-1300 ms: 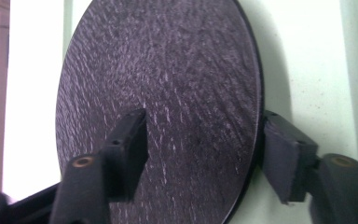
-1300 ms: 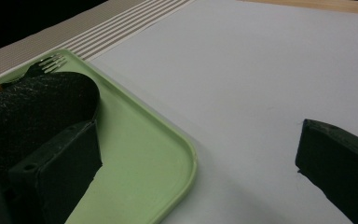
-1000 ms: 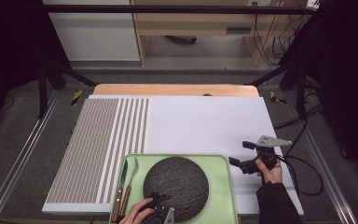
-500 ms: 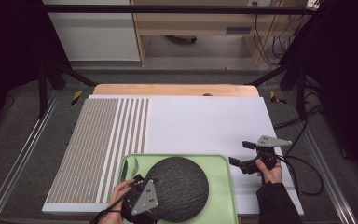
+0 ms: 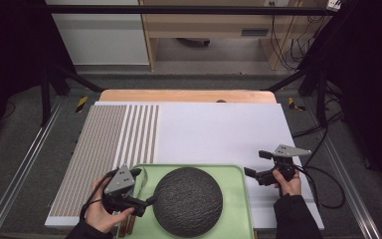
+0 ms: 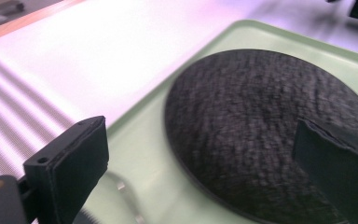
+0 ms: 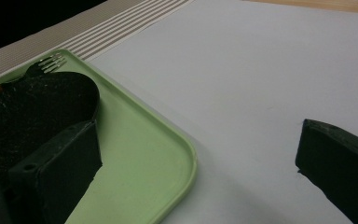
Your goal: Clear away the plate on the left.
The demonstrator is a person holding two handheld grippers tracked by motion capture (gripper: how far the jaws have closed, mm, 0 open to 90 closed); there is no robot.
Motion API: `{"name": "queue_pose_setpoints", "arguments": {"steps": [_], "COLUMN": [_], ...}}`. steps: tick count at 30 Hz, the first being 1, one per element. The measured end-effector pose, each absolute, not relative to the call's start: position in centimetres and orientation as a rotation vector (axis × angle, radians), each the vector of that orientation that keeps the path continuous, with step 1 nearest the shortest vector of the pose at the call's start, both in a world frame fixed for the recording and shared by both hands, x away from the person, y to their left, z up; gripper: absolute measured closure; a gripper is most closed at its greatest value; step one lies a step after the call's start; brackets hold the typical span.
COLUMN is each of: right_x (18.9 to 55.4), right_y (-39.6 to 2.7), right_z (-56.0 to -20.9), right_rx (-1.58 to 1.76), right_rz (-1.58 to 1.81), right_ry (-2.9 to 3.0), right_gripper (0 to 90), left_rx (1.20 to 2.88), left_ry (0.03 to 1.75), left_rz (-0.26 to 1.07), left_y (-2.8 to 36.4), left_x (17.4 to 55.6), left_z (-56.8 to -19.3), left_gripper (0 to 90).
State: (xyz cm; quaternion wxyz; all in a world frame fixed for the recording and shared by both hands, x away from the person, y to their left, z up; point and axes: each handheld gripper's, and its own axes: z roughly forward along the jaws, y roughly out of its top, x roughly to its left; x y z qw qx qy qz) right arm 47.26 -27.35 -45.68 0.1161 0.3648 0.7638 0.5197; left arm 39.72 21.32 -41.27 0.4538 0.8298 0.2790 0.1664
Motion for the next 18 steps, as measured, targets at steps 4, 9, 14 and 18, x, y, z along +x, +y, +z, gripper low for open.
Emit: {"name": "queue_pose_setpoints", "arguments": {"steps": [4, 9, 14, 18], "right_x": [47.3, 47.3, 47.3, 47.3], "right_y": [-27.3, -27.4, -27.4, -27.4], "right_z": [-45.7, -45.7, -45.7, -45.8], "right_rx": [1.069, 1.068, 1.069, 1.075], "right_rz": [1.522, 1.518, 1.516, 1.507], "right_ry": [2.237, 2.239, 2.241, 2.249], "right_gripper": [0.2, 0.3, 0.3, 0.2], "left_rx": [1.979, 1.914, 1.855, 1.849], "left_ry": [0.760, 0.817, 0.858, 0.886], "left_rz": [0.414, 0.420, 0.416, 0.427], "left_y": [23.1, 25.3, 27.3, 28.6], "left_x": [40.6, 41.5, 42.0, 42.5], "left_z": [-41.8, -42.6, -43.3, -44.1], "left_gripper": [3.3, 3.3, 3.3, 3.3]}}
